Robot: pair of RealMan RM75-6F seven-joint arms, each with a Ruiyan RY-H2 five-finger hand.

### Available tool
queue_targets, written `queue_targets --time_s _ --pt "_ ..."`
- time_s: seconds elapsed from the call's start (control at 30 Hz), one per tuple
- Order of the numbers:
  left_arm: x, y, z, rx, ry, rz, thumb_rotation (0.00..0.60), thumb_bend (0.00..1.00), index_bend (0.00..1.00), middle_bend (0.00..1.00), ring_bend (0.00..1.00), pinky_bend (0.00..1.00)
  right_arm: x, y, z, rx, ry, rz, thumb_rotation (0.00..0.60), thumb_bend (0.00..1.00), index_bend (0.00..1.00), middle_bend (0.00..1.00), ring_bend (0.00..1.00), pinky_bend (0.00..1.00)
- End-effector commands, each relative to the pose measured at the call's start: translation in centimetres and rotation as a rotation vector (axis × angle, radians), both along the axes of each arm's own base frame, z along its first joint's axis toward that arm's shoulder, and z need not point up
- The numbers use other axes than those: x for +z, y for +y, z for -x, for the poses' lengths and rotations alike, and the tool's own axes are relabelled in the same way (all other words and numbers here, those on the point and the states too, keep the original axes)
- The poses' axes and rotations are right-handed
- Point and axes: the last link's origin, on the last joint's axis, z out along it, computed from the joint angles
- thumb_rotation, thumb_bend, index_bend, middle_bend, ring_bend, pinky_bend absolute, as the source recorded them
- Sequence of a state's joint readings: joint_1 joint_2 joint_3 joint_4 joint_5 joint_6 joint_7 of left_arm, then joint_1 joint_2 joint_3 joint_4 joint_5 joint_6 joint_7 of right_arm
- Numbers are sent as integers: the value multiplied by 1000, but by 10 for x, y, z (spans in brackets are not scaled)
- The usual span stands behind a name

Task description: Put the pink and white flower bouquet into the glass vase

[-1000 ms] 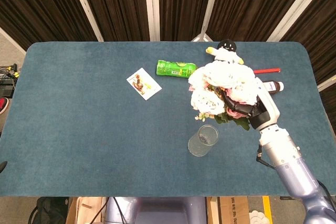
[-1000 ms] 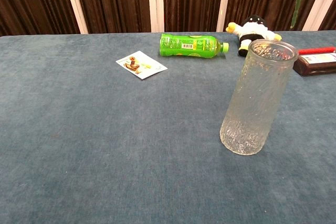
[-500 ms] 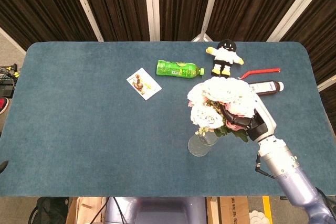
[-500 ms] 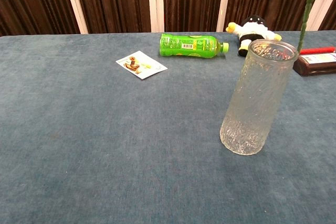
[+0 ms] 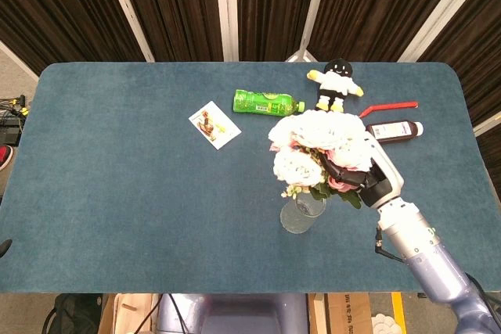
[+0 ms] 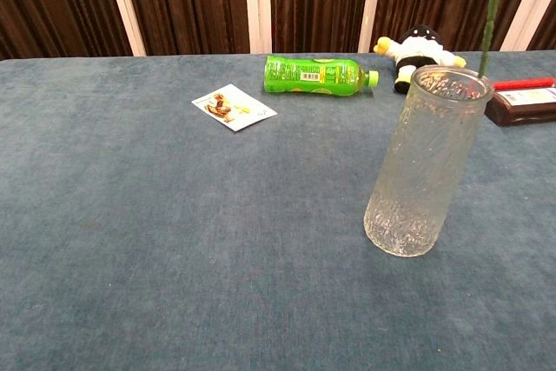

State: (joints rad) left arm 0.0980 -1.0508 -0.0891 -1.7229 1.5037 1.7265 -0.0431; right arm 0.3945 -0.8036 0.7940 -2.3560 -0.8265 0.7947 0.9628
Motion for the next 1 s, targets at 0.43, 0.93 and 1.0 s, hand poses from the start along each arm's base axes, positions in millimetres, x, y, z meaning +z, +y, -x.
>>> queue_targets --time_s 0.43,0.93,1.0 --pt "3 0 2 1 -9 -6 600 175 151 0 0 0 -10 -6 -8 -33 -1 -50 600 520 474 436 491 188" --pt "2 0 1 2 -5 -4 600 174 153 0 0 0 -30 -2 5 -87 -1 -105 600 520 474 436 491 187" --pt "2 0 1 2 -4 -2 600 174 154 0 0 0 -33 -1 6 -95 -4 -112 600 520 474 436 491 188"
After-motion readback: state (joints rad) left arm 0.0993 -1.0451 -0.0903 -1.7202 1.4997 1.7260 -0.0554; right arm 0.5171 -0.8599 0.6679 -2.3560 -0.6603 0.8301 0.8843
